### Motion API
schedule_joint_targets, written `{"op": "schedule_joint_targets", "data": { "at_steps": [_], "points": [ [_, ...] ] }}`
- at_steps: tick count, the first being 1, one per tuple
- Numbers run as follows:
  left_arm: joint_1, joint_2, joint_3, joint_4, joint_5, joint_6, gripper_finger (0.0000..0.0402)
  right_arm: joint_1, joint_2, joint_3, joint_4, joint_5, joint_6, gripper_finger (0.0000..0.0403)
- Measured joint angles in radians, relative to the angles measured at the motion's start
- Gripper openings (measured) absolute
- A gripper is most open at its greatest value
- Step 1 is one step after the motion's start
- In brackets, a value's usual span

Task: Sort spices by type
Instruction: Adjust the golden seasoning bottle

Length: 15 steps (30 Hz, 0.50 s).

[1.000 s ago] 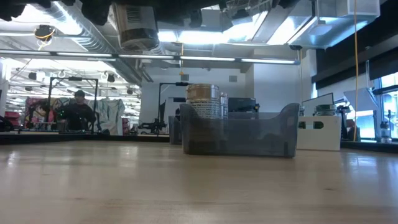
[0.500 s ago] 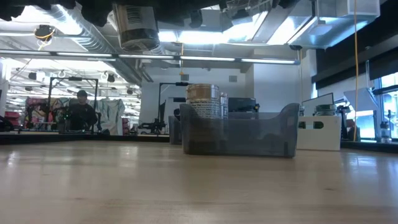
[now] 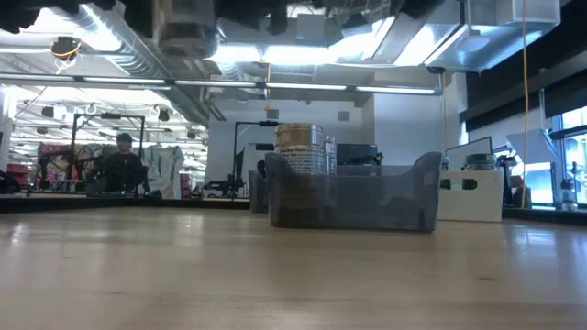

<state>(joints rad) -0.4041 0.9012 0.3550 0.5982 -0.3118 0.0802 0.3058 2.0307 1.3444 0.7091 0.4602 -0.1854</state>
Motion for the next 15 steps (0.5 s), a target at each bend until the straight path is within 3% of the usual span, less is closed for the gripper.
{"op": "schedule_joint_targets", "data": {
  "at_steps": [8,15],
  "points": [
    [0.002,0.110,0.000,0.079,-0.010,-0.003,0.0360,-0.012,0.036,0.037,0.003,-0.009,-0.007,0.0283],
    [0.001,0.120,0.000,0.090,-0.013,0.012,0.0309,-0.011,0.036,0.037,-0.002,0.002,0.001,0.0283]
  ]
}}
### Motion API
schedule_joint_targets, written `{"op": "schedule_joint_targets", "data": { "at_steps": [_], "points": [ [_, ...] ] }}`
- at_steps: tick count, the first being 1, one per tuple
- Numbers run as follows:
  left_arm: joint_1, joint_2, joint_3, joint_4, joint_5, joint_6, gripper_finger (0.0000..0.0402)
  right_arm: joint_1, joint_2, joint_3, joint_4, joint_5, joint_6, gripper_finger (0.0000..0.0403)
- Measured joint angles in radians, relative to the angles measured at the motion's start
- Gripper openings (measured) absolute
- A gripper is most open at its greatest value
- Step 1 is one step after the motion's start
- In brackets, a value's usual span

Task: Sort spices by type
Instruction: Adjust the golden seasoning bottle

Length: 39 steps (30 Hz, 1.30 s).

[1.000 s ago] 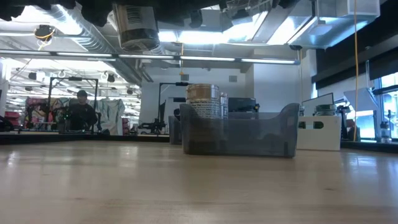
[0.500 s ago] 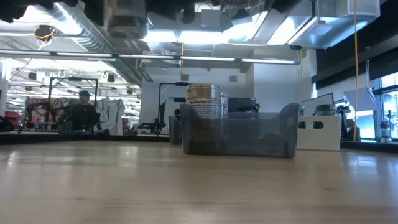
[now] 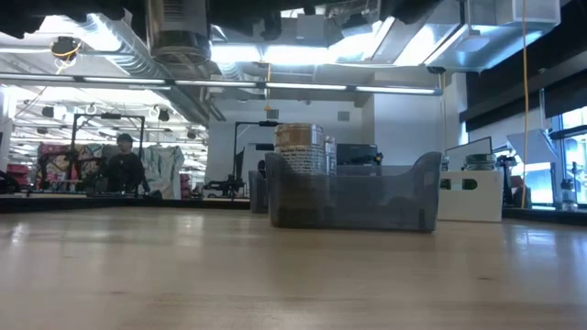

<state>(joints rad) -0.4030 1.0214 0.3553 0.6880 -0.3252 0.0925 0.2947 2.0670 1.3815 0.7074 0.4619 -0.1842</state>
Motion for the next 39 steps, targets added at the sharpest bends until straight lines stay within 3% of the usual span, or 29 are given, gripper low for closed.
{"op": "schedule_joint_targets", "data": {
  "at_steps": [8,13,19,26,33,39],
  "points": [
    [0.000,-0.005,0.003,-0.042,-0.020,0.007,0.0307,0.014,-0.005,0.000,-0.057,0.033,-0.010,0.0355],
    [-0.003,-0.061,0.004,-0.143,-0.050,0.011,0.0273,0.075,-0.079,0.000,-0.194,0.248,-0.077,0.0381],
    [-0.007,-0.087,0.001,-0.208,-0.057,0.003,0.0276,0.119,-0.126,0.002,-0.274,0.368,-0.112,0.0380],
    [-0.023,-0.046,-0.031,-0.279,-0.058,-0.110,0.0274,0.103,-0.123,0.002,-0.290,0.331,-0.084,0.0376],
    [-0.027,0.019,-0.168,-0.079,-0.061,-0.218,0.0273,0.040,-0.119,-0.001,-0.346,0.123,0.062,0.0376],
    [-0.024,0.136,-0.219,0.054,-0.099,-0.249,0.0273,0.016,-0.092,-0.001,-0.354,0.076,0.128,0.0376]
  ]
}}
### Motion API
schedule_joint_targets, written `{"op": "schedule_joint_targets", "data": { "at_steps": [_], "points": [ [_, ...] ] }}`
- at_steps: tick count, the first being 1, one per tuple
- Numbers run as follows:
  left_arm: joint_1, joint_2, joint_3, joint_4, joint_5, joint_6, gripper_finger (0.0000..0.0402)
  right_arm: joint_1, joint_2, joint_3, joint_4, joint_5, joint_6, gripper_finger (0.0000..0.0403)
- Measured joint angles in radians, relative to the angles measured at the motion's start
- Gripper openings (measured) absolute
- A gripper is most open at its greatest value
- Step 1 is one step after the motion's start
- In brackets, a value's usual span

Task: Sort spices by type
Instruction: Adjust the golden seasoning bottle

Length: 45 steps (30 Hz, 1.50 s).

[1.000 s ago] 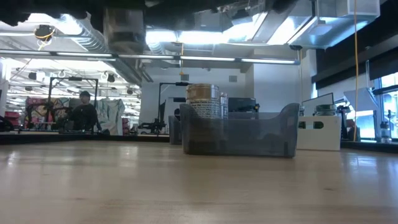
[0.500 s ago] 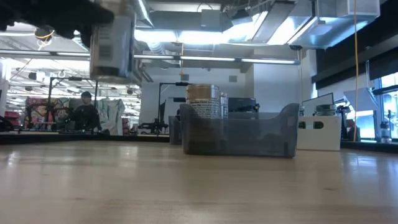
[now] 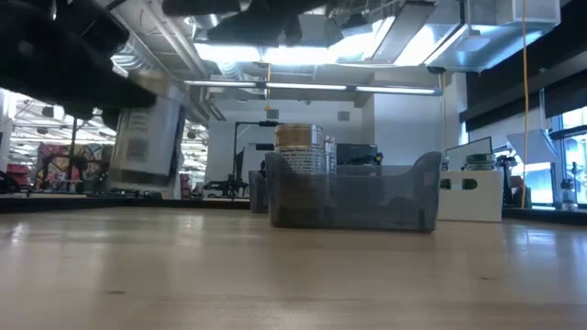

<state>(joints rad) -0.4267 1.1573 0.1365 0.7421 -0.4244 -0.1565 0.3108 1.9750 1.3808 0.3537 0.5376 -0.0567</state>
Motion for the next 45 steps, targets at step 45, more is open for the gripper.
{"op": "schedule_joint_targets", "data": {
  "at_steps": [45],
  "points": [
    [-0.038,0.105,0.001,-0.022,0.019,-0.021,0.0342,-0.032,0.074,0.000,-0.003,-0.158,0.124,0.0376]
  ]
}}
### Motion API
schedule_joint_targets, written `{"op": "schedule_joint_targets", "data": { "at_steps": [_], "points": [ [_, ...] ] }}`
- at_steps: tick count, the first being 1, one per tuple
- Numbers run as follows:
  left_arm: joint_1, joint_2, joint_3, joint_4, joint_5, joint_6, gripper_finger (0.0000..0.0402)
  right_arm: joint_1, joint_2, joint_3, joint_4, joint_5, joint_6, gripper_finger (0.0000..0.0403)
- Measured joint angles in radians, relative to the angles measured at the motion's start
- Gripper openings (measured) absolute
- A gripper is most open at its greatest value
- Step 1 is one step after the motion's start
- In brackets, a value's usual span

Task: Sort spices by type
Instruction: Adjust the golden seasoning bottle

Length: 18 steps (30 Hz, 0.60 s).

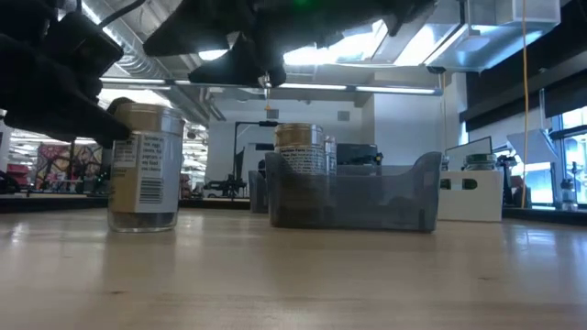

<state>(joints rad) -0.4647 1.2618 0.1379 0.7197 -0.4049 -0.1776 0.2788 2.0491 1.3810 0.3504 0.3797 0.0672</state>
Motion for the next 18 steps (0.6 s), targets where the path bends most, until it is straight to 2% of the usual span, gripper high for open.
{"op": "schedule_joint_targets", "data": {
  "at_steps": [10,13,18],
  "points": [
    [-0.020,-0.220,0.000,-0.353,0.000,-0.031,0.0343,-0.010,0.047,0.000,0.111,-0.034,-0.012,0.0376],
    [-0.020,-0.260,0.000,-0.405,-0.005,-0.043,0.0343,-0.020,0.084,0.011,0.158,-0.052,-0.015,0.0376],
    [-0.019,-0.265,0.000,-0.393,-0.017,-0.033,0.0343,-0.038,0.147,0.047,0.154,-0.060,-0.006,0.0376]
  ]
}}
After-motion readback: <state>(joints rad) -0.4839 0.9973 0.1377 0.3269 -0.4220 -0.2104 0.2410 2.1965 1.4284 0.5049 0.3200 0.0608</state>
